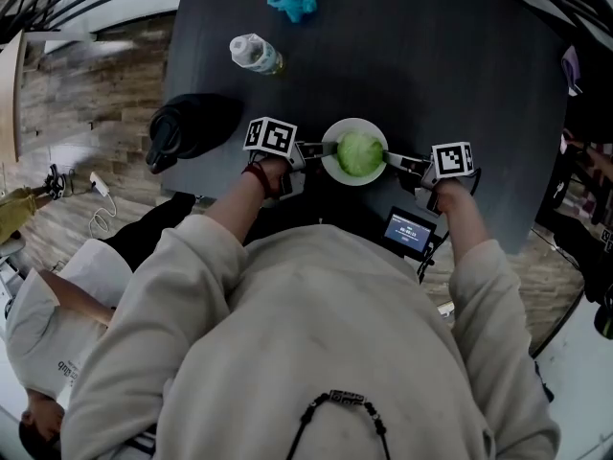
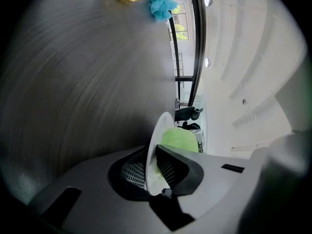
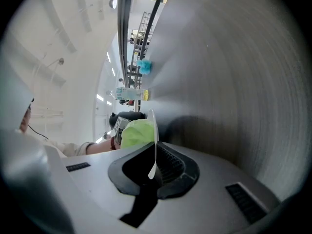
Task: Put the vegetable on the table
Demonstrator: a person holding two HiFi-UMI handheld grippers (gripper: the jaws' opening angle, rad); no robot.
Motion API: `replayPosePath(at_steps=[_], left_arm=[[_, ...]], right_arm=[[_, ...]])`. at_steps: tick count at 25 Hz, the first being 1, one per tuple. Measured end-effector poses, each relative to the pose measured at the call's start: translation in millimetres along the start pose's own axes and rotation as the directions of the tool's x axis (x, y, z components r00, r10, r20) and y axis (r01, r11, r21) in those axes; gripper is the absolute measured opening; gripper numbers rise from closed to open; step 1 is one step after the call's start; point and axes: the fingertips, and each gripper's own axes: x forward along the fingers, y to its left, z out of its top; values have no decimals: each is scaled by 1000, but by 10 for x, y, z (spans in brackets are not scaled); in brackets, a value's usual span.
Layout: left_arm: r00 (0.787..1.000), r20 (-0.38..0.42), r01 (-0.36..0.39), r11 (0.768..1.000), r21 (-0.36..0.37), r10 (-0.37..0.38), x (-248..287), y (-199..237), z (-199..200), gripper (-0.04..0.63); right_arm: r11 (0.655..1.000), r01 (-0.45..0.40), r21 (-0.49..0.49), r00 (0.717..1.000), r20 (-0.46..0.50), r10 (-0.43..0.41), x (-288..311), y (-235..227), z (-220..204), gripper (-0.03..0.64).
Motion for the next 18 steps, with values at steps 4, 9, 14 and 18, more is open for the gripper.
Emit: replayPosePath(at_steps=[4, 9, 14, 18], left_arm=[[998, -6, -60, 998, 5, 60, -33, 100, -35, 48], [996, -20, -89, 995, 45, 90, -40, 86, -50, 63], [993, -39, -109, 990, 92, 113, -15, 49, -67, 122], [990, -27, -132, 986, 106, 136, -53, 56, -53, 129]], right_arm=[[1000, 19, -6, 1000, -8, -19, 45, -58, -27, 25], [993, 113, -18, 993, -14, -114, 44, -218, -45, 26], [974, 226, -28, 972, -61, -228, 30, -403, -149, 27], [962, 270, -32, 961, -51, -271, 20, -393, -133, 59]])
